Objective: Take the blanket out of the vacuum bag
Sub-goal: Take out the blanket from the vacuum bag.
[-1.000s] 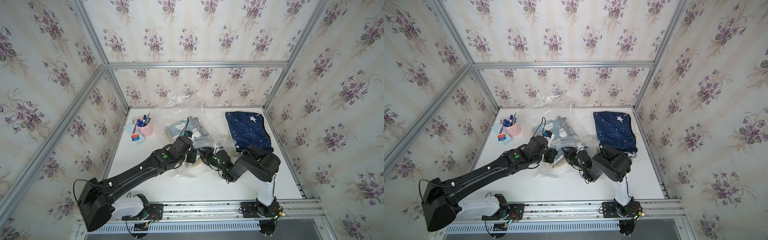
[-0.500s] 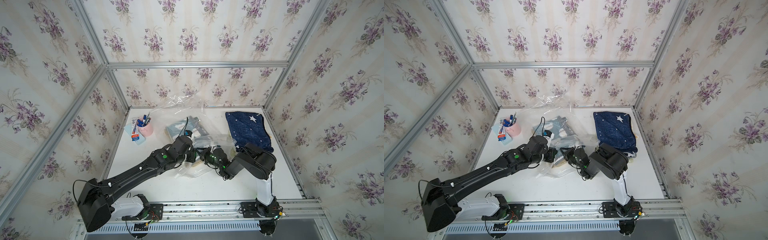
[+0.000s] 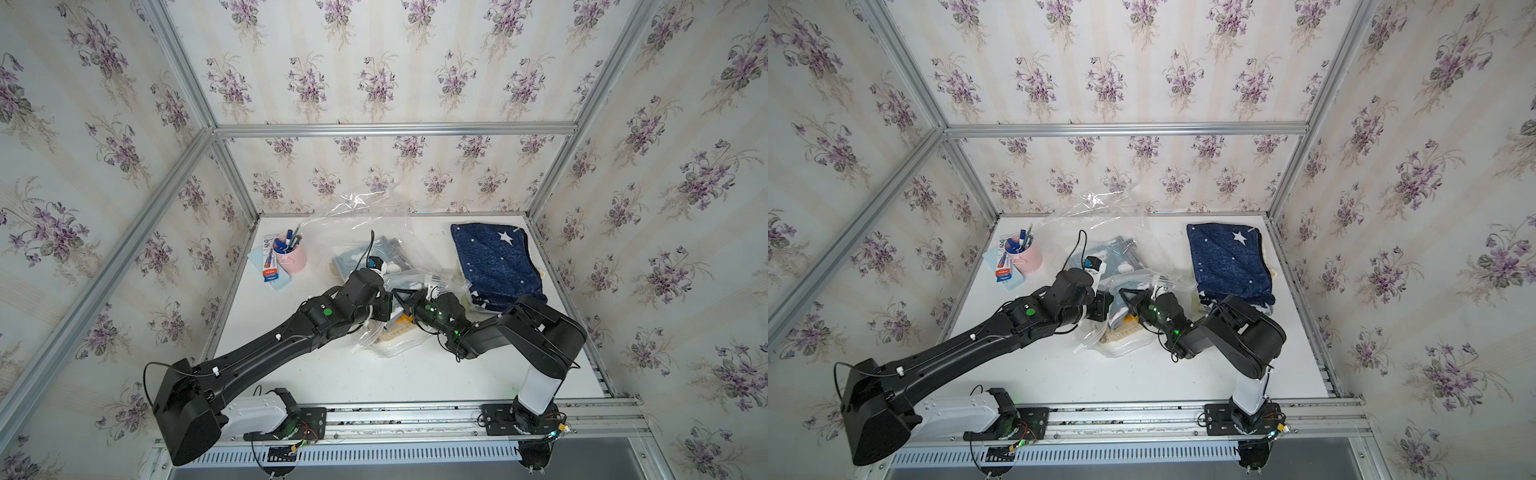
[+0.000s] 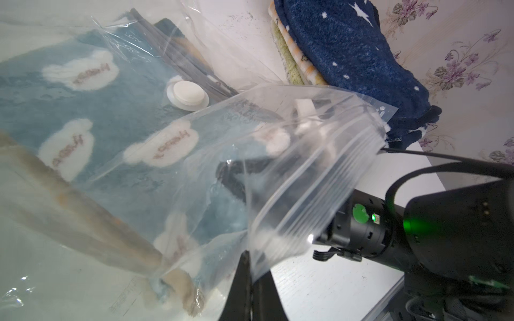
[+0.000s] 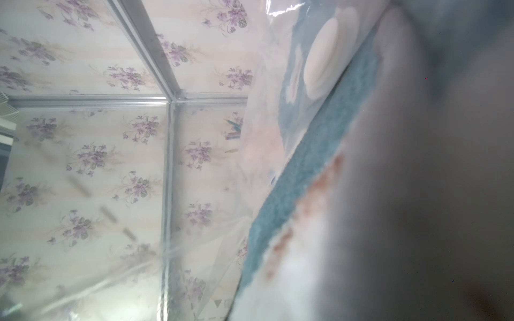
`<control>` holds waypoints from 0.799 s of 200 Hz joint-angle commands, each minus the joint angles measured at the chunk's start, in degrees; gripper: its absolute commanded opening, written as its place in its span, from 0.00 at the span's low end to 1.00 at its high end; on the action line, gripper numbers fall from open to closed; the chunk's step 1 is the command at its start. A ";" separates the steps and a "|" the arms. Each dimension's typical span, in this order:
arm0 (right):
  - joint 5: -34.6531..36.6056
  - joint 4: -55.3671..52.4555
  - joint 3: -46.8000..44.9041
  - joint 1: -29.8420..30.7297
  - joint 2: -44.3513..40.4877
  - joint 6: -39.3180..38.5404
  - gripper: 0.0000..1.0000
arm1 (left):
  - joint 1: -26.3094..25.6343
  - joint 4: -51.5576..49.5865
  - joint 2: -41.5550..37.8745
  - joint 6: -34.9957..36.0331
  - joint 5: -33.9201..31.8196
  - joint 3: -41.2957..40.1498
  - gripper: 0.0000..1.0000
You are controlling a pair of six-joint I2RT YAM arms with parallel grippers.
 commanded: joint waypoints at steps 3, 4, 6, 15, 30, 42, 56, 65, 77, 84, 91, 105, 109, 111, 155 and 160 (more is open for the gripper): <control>0.00 1.20 -2.65 0.60 -3.23 0.19 0.00 | 0.14 2.47 0.58 0.83 -1.82 0.72 0.00; 0.03 1.19 -2.83 0.60 -3.45 0.19 0.00 | 0.14 2.53 0.55 0.83 -1.88 0.72 0.00; 0.23 1.29 -3.18 0.67 -3.73 0.21 0.00 | 0.14 2.56 0.57 0.83 -1.92 0.72 0.00; 0.40 1.31 -4.48 0.78 -5.17 0.02 0.00 | 0.15 2.77 0.66 0.79 -2.24 0.63 0.00; 0.12 1.10 -5.97 0.85 -6.94 -0.59 0.00 | 0.23 3.33 0.67 0.75 -2.61 0.40 0.00; -0.15 0.60 -6.62 0.95 -8.24 -1.08 0.00 | 0.26 3.81 0.71 0.55 -2.72 0.20 0.00; -0.09 0.74 -7.53 1.35 -9.51 -1.12 0.00 | 0.24 4.09 0.88 0.30 -2.72 0.11 0.00; -0.02 0.47 -7.90 1.57 -10.56 -1.47 0.00 | 0.23 4.10 0.97 0.18 -2.81 0.11 0.00; 0.04 -0.69 -8.35 1.98 -12.50 -1.87 0.00 | 0.23 4.18 1.10 0.13 -2.89 0.07 0.00; 0.30 -1.18 -8.75 2.37 -13.97 -2.21 0.00 | 0.20 4.29 1.07 0.13 -2.98 -0.04 0.00; 0.66 -2.82 -9.12 2.89 -15.63 -2.63 0.00 | 0.23 4.39 0.97 0.06 -3.07 -0.04 0.00; 1.32 -6.35 -10.18 3.95 -19.71 -3.84 0.00 | 0.23 4.25 0.96 -0.04 -3.16 0.03 0.00; 1.56 -7.36 -10.64 4.21 -21.08 -4.20 0.00 | 0.23 4.23 0.82 0.00 -3.16 -0.04 0.00; 1.67 -8.08 -10.87 4.41 -21.78 -4.34 0.00 | 0.25 4.26 0.81 0.03 -3.16 -0.06 0.00; 3.02 -24.54 -13.02 5.43 -39.41 -10.92 0.00 | 0.23 5.59 0.77 -0.57 -3.34 -1.23 0.00; 2.76 -25.85 -12.89 5.34 -41.07 -11.92 0.00 | 0.23 6.07 0.80 -0.81 -3.22 -1.60 0.00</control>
